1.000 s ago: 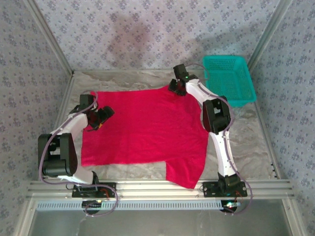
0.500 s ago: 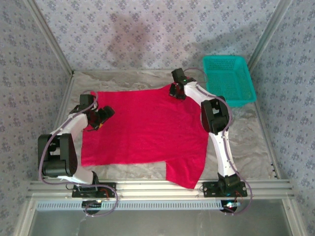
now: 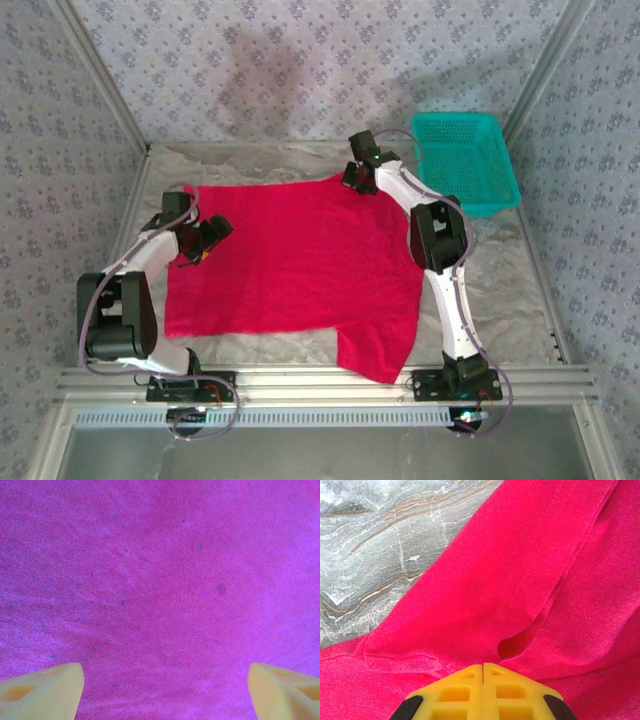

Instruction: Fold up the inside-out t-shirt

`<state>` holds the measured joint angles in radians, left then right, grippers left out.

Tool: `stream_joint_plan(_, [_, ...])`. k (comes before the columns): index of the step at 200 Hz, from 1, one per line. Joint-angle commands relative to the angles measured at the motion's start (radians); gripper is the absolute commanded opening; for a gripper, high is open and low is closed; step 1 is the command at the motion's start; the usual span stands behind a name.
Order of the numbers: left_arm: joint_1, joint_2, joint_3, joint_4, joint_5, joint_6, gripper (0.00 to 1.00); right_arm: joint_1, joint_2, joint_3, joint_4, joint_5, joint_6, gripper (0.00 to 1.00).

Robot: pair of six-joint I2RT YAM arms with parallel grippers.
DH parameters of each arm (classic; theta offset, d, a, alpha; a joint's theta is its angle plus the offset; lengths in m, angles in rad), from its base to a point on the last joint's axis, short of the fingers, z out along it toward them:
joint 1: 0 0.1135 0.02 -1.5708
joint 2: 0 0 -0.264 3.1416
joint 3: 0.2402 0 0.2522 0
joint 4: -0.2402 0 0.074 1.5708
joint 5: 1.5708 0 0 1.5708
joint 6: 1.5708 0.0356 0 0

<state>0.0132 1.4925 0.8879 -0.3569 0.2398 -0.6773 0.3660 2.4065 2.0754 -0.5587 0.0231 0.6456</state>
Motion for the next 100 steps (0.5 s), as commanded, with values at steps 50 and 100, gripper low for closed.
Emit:
stream_joint_plan(50, [0.005,-0.028,-0.025,0.024,0.025,-0.004,0.85,-0.012,0.199,0.412,0.248,-0.003,-0.162,0.0])
stream_joint_plan(100, [0.0,-0.09,-0.061,0.037,0.029,-0.039,0.86,-0.025,0.289,0.601,0.119,-0.156,-0.061,0.77])
